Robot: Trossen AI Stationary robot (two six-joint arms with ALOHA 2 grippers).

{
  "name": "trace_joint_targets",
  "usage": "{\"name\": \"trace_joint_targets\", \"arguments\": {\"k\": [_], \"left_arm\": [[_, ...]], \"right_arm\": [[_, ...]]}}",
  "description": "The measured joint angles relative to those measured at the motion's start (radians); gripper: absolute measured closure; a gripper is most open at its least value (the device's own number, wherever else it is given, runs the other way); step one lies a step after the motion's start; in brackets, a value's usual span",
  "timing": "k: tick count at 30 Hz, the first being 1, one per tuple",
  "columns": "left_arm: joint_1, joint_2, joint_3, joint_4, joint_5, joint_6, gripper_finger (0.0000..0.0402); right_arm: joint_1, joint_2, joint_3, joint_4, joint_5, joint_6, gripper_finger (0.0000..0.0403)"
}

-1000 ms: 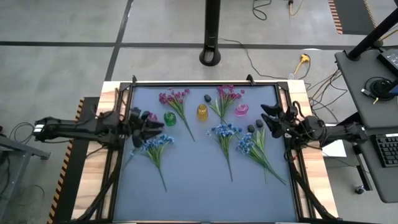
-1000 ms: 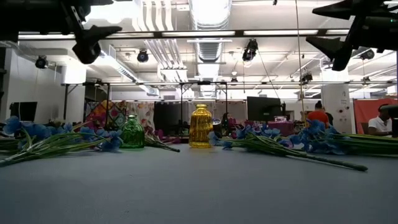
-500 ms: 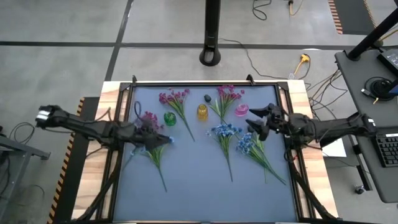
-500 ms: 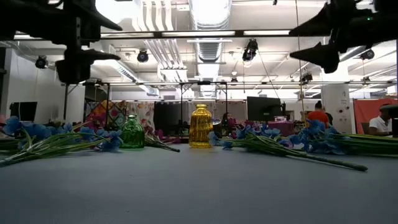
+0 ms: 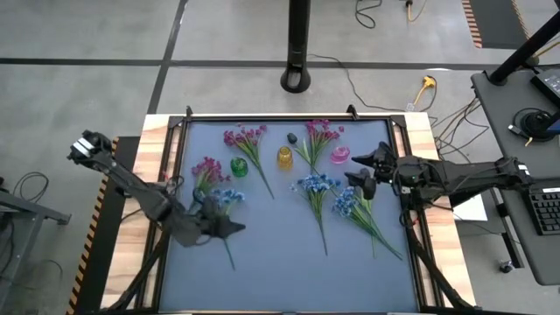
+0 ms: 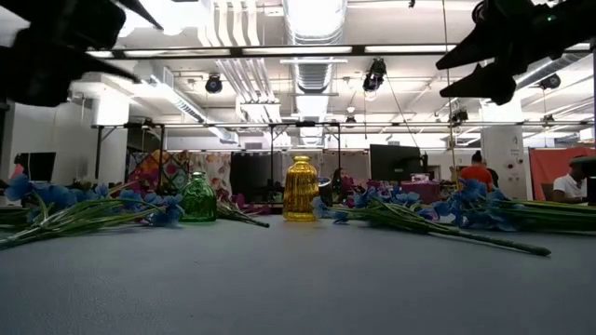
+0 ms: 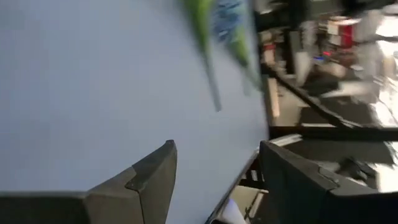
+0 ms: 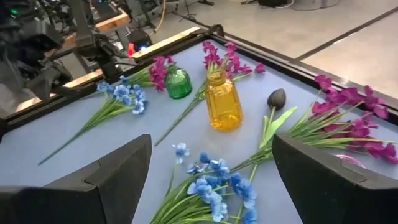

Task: Sort flowers into vase by color
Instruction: Put the left blue flowers into the yellow flower vase

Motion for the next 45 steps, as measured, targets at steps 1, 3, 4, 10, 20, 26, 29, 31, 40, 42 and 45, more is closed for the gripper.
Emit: {"name": "trace_joint_targets", "arguments": {"k": [1, 3, 4, 10, 20, 26, 29, 31, 40, 42, 45], "left_arm": [[-0.007, 0.034, 0.028, -0.036, 0.019, -0.047, 0.0189], [-0.011, 0.093, 0.082, -0.103, 0.082, -0.084, 0.0189], [-0.011, 0.125, 0.110, -0.121, 0.113, -0.087, 0.0189], [0.015, 0.327, 0.288, -0.129, 0.089, -0.039, 0.0189], [0.053, 0.549, 0.574, -0.679, 0.382, -0.272, 0.0189], [0.050, 0.642, 0.655, -0.954, 0.647, -0.323, 0.0189], [0.050, 0.653, 0.664, -0.935, 0.648, -0.318, 0.0189], [0.050, 0.655, 0.667, -0.935, 0.645, -0.304, 0.0189], [0.050, 0.654, 0.662, -0.957, 0.602, -0.272, 0.0189], [0.050, 0.655, 0.654, -0.960, 0.612, -0.272, 0.0189], [0.050, 0.655, 0.642, -0.960, 0.607, -0.260, 0.0189]], "right_arm": [[0.000, 0.001, -0.001, 0.000, -0.007, 0.000, 0.0078], [0.000, 0.002, -0.003, -0.002, -0.011, 0.000, 0.0078], [0.000, 0.002, -0.003, -0.002, -0.011, 0.000, 0.0078], [0.000, 0.002, -0.003, 0.000, -0.011, -0.006, 0.0078], [0.000, 0.002, -0.003, 0.001, -0.007, -0.007, 0.0078], [0.000, 0.002, -0.004, 0.001, -0.006, -0.008, 0.0078], [0.000, 0.002, -0.004, 0.002, -0.005, -0.008, 0.0078], [0.000, 0.002, -0.004, 0.002, -0.004, -0.008, 0.0078], [0.000, 0.002, -0.004, 0.002, -0.004, -0.012, 0.0078], [0.000, 0.002, -0.004, 0.002, -0.004, -0.012, 0.0078], [0.000, 0.002, -0.004, 0.002, -0.004, -0.012, 0.0078]]}}
